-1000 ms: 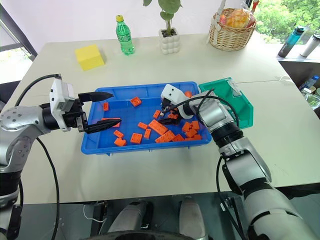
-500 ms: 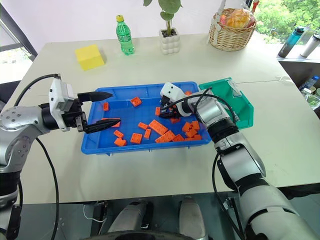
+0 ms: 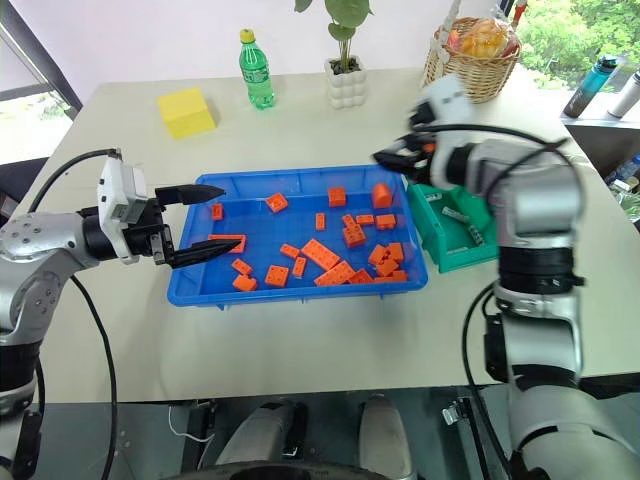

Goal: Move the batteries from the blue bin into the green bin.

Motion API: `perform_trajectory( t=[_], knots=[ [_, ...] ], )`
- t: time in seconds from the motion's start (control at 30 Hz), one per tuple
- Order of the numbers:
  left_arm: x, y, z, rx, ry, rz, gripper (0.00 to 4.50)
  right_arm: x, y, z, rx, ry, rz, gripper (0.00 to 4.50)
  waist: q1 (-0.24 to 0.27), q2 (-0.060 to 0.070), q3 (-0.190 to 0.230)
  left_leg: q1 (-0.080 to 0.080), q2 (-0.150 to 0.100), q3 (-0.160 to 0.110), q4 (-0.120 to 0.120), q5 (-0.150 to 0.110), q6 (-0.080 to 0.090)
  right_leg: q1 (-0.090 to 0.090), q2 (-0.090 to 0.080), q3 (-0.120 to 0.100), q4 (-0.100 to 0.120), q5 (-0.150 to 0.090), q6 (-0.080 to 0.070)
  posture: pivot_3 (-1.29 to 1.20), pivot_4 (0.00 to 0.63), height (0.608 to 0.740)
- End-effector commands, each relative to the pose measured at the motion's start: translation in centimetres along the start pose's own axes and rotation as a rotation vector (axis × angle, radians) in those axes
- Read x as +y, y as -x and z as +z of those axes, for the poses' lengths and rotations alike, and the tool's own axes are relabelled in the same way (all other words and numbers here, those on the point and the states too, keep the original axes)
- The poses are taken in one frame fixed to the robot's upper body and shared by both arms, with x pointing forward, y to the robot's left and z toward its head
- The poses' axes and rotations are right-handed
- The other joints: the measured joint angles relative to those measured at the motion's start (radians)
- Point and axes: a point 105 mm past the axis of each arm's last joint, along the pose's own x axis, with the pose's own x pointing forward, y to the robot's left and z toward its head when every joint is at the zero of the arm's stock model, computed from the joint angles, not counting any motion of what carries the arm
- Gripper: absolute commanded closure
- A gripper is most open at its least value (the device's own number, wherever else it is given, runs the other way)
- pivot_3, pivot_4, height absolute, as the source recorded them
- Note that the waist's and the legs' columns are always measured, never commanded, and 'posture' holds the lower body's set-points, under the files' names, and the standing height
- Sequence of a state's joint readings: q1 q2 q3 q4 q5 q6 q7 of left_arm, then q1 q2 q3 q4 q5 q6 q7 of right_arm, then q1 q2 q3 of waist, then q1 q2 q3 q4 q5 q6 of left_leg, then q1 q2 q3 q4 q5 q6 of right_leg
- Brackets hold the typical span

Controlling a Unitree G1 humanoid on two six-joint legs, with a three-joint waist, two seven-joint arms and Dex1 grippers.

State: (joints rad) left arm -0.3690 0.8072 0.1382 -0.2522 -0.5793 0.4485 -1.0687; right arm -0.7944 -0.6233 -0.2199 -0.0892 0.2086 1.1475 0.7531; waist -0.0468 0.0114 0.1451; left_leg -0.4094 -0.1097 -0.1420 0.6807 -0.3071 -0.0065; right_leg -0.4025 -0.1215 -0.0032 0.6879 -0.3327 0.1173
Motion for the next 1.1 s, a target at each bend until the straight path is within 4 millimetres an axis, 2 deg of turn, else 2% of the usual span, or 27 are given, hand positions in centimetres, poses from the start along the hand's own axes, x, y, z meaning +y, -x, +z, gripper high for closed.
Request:
perform_trajectory(
  t=[0.03,0.07,0.13,0.17,0.23,0.37,0.57,0.67,0.73,0.87,1.1],
  knots=[
    [0.4,0.1,0.9,-0.022,-0.027,-0.012,0.00,-1.0,2.4,-1.3,0.020,-0.039,-0.075,2.22,0.002,0.000,0.000,0.000,0.000,0.001,0.000,0.000,0.000,0.000,0.000,0.000,0.000,0.000,0.000,0.00,0.150,0.737],
    [0.5,-0.1,1.0,-0.026,-0.028,-0.014,0.00,-1.1,2.7,-2.2,0.041,-0.045,-0.087,2.22,0.002,0.000,0.000,0.000,0.000,0.002,-0.001,0.000,0.000,0.000,-0.001,0.000,0.000,0.000,0.000,0.00,0.150,0.737],
    [0.7,-0.5,1.0,-0.035,-0.028,-0.023,0.00,-1.1,2.9,-3.4,0.072,-0.046,-0.094,1.20,0.001,0.000,0.000,0.000,0.000,0.003,-0.001,0.000,0.000,0.000,-0.001,0.000,0.000,0.000,0.000,0.00,0.150,0.737],
    [0.8,-0.6,1.1,-0.037,-0.029,-0.029,0.00,-1.0,2.9,-3.7,0.079,-0.037,-0.098,0.93,0.001,0.000,0.000,0.000,0.001,0.004,-0.001,0.000,0.000,0.000,-0.001,0.000,0.000,0.000,0.000,0.00,0.150,0.737],
    [0.9,-0.8,1.2,-0.040,-0.032,-0.036,0.00,-1.2,2.9,-3.9,0.082,-0.021,-0.110,0.03,0.000,0.000,0.000,0.000,0.001,0.005,-0.001,0.000,0.000,0.000,0.000,0.000,0.000,0.000,0.000,0.00,0.150,0.737],
    [1.4,-0.9,1.5,-0.047,-0.042,-0.044,0.00,-2.4,4.3,-3.1,0.058,0.106,-0.089,0.03,0.005,0.000,0.000,0.000,0.001,0.005,0.000,0.000,0.000,0.000,0.000,0.000,0.000,0.000,0.000,0.00,0.150,0.737],
    [2.2,0.9,2.2,-0.042,-0.039,-0.020,0.00,-1.3,9.1,-2.0,0.013,0.300,0.210,0.03,0.006,0.000,0.000,0.000,0.000,0.004,0.000,-0.001,0.002,0.002,0.001,0.000,-0.002,0.000,0.000,0.00,0.150,0.737],
    [2.6,2.1,2.6,-0.033,-0.037,0.005,0.00,-2.0,10.9,-2.6,0.035,0.314,0.284,0.03,0.003,0.000,0.000,0.000,0.001,0.004,0.000,-0.001,0.002,0.004,0.001,0.000,-0.004,0.000,0.000,0.00,0.150,0.737],
    [2.8,2.9,2.7,-0.024,-0.036,0.019,0.00,-2.3,11.4,-3.4,0.063,0.327,0.301,0.03,0.003,0.000,0.000,0.001,0.002,0.004,-0.001,-0.001,0.002,0.005,0.002,0.000,-0.005,0.000,0.000,0.00,0.150,0.737],
    [2.9,3.7,3.0,-0.025,-0.030,0.061,0.00,-1.7,11.4,-5.2,0.073,0.325,0.332,0.03,0.005,0.000,0.000,0.001,0.002,0.004,0.000,-0.001,0.002,0.005,0.002,0.000,-0.005,0.000,0.000,0.00,0.150,0.737],
    [1.9,4.4,3.0,0.006,-0.046,0.068,0.00,-1.4,10.1,-4.4,-0.039,0.252,0.310,0.03,0.005,0.000,0.000,0.001,0.002,0.004,0.000,-0.001,0.002,0.006,0.001,0.000,-0.005,0.000,0.000,0.00,0.150,0.737]
  ],
)
